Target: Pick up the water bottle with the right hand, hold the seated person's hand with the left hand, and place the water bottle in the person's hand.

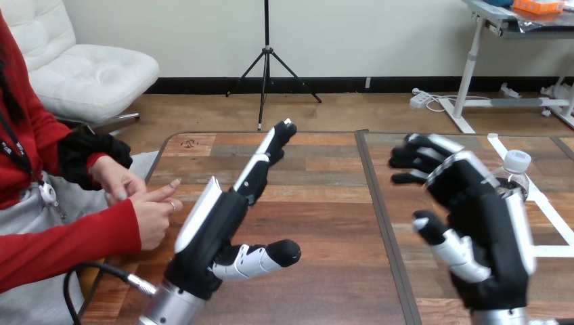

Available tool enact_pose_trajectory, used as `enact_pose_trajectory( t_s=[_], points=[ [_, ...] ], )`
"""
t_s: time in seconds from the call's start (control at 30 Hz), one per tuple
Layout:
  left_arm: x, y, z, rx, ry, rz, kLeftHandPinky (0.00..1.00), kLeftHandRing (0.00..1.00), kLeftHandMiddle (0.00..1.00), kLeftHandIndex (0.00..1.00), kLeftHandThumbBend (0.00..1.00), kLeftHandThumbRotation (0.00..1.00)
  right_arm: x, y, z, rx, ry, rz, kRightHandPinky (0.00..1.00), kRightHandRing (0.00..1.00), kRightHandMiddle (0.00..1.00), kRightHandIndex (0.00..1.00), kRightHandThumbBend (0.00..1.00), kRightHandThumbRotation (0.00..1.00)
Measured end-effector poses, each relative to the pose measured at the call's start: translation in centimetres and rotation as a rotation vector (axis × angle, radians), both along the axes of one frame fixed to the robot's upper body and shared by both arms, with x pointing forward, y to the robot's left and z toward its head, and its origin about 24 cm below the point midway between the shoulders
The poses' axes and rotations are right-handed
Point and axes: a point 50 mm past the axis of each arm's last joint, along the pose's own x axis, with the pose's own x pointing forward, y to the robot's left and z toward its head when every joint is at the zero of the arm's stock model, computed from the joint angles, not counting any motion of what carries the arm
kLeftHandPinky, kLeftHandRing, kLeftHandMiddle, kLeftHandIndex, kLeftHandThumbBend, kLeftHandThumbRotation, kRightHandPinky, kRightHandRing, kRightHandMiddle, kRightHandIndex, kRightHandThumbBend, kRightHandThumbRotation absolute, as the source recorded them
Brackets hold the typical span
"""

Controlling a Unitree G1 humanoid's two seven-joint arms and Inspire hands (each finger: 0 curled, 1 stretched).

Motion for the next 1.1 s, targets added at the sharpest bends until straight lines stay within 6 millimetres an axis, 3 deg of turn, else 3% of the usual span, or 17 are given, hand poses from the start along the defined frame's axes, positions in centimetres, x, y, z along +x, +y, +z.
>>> enact_pose_trajectory(
  t_s=[0.3,0.5,0.63,0.77,1.1],
  points=[
    [0.4,0.6,1.5,-0.012,-0.056,0.019,1.00,1.00,1.00,1.00,1.00,0.68,0.1,-0.6,2.7,0.005,-0.119,-0.021,0.61,0.67,0.67,0.68,1.00,0.55],
    [0.9,1.0,2.7,-0.040,-0.098,0.036,1.00,1.00,1.00,1.00,1.00,0.62,0.5,-1.3,5.0,-0.003,-0.212,-0.024,0.61,0.68,0.69,0.69,0.94,0.52],
    [1.3,1.2,3.7,-0.064,-0.135,0.044,1.00,1.00,1.00,1.00,1.00,0.59,0.9,-1.8,6.9,-0.010,-0.275,-0.025,0.59,0.65,0.67,0.69,0.97,0.56],
    [1.8,1.4,5.0,-0.101,-0.178,0.045,1.00,1.00,1.00,1.00,1.00,0.57,1.3,-2.3,8.9,-0.019,-0.339,-0.046,0.57,0.63,0.65,0.67,0.99,0.60],
    [2.4,1.4,8.7,-0.213,-0.302,0.013,1.00,1.00,1.00,1.00,1.00,0.57,1.7,-2.7,13.7,-0.013,-0.506,-0.074,0.55,0.61,0.64,0.67,1.00,0.57]
  ],
)
